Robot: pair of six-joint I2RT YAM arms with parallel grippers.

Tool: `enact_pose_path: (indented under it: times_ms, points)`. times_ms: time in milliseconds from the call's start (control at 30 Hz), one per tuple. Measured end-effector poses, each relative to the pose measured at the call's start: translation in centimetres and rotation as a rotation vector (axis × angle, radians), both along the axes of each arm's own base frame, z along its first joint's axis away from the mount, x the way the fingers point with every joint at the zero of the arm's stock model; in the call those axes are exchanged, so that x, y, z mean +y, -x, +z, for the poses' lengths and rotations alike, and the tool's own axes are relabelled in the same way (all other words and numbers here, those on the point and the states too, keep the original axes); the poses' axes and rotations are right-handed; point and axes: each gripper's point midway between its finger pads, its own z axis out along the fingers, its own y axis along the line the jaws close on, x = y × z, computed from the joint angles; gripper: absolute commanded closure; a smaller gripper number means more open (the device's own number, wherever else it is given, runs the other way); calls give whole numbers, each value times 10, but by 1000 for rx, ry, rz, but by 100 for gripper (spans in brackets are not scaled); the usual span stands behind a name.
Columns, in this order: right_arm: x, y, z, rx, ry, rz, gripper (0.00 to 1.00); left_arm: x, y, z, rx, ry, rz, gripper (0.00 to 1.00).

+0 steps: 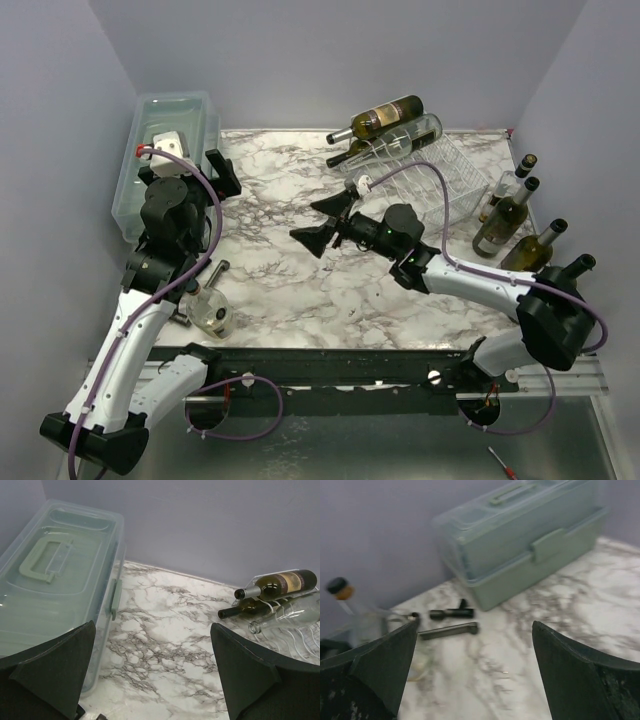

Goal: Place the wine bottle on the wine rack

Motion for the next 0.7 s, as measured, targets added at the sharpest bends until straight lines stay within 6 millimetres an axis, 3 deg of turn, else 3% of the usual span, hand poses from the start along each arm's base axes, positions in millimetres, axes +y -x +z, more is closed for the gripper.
enact_pose_path:
  times_ms: [100, 267, 400, 567, 700]
  points:
    - [23, 30, -7, 191, -101, 183, 0, 0, 0, -1, 2, 0, 0, 1]
    - [59, 67, -42, 388, -66, 341, 0, 0, -1, -3, 5, -1, 0, 1]
    - [84, 107, -43, 380, -31, 415, 0, 0, -1, -3, 5, 0, 0, 1]
    - [128, 138, -35, 291, 2, 420, 0, 0, 0, -2, 2, 1, 0, 1]
    - [145, 154, -58, 264, 41, 405, 3, 0, 0, -1, -2, 2, 0, 1]
